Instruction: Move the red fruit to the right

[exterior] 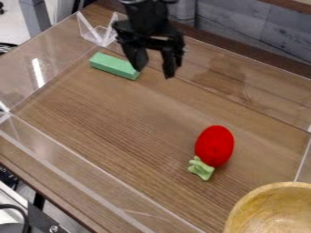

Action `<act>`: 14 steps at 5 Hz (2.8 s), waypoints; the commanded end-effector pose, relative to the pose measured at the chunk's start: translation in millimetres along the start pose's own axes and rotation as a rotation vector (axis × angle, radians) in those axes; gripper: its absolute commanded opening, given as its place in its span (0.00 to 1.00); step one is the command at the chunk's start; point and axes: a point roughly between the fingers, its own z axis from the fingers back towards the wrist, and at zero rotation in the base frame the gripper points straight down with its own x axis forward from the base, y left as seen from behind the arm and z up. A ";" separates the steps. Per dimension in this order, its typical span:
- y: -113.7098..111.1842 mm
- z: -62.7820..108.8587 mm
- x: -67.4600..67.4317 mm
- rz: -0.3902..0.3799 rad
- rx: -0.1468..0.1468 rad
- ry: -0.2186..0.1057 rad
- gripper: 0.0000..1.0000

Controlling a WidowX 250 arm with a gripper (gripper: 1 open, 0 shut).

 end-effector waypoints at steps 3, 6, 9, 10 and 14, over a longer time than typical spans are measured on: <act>-14.3 1.9 7.7 0.107 0.025 -0.065 1.00; -1.5 -4.1 1.4 0.152 0.036 -0.086 1.00; 4.1 -9.6 27.7 0.184 0.043 -0.102 1.00; 4.1 -10.6 35.7 0.182 0.038 -0.100 1.00; -20.9 -40.2 44.6 0.226 0.032 -0.088 1.00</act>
